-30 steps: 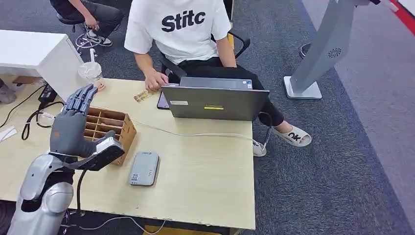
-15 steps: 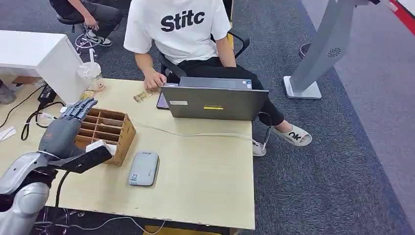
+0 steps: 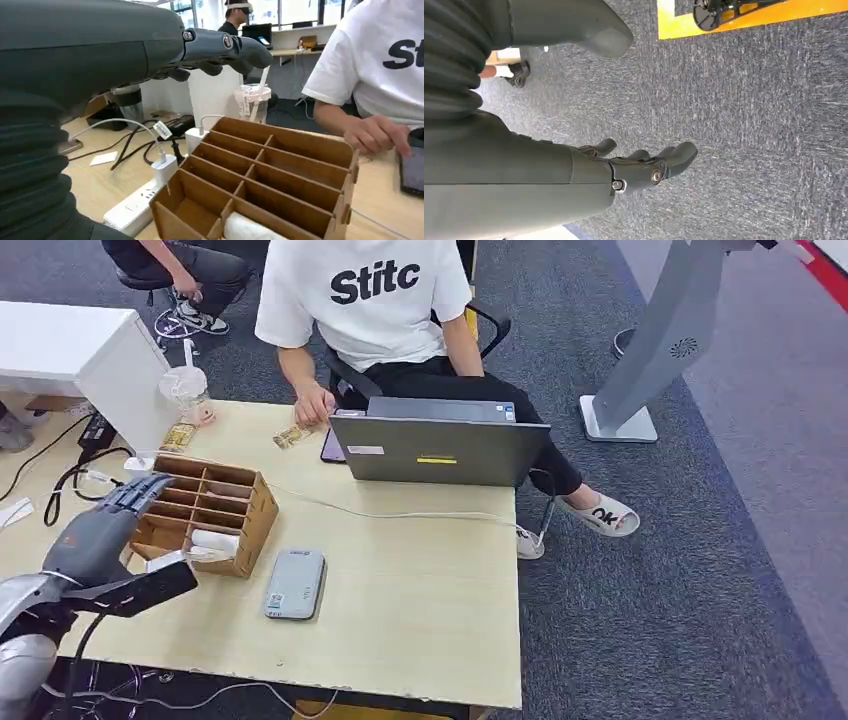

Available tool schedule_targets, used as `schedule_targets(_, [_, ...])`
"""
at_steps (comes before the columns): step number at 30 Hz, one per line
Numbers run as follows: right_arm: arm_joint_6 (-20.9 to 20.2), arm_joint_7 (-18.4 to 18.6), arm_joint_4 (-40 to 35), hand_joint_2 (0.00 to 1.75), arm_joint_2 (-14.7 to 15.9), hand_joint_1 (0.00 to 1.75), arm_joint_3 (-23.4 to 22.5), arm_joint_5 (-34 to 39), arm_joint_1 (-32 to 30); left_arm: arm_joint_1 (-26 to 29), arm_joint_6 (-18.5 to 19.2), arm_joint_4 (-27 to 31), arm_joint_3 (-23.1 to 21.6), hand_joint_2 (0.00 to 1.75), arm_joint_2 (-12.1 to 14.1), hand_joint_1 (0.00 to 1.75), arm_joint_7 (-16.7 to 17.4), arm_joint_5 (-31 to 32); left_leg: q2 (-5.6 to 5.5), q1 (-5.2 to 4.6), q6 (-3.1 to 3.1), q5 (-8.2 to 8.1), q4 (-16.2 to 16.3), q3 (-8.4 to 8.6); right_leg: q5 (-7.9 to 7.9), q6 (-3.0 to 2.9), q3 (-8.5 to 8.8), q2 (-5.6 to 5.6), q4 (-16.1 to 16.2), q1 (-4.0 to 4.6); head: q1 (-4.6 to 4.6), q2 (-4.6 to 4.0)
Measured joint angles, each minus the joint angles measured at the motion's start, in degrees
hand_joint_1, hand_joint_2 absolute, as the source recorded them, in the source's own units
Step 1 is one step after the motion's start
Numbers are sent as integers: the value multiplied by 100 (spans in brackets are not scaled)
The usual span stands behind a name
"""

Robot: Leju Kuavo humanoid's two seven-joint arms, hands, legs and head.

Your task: Pass the card to the sensor for recognition and then transmit it.

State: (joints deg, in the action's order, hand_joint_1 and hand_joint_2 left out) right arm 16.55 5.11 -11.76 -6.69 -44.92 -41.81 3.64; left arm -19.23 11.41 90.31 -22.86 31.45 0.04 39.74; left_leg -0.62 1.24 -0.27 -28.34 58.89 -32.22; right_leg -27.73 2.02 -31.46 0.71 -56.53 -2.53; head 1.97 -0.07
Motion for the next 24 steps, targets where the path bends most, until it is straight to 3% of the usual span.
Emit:
schedule_targets(14, [-26, 2, 0, 175, 0, 0, -7, -105, 3, 173, 101, -2, -153, 175, 124, 0, 4, -90, -1, -1, 0, 0, 0, -1, 0, 0, 0, -1, 1, -1, 0, 0])
schedule_targets(24, [-92, 55, 0, 175, 0, 0, -7, -236, 6, 210, -29, -337, -468, 175, -13, 0, 190, 332, 0, -1, 0, 0, 0, 0, 0, 0, 0, 0, 1, -1, 0, 0])
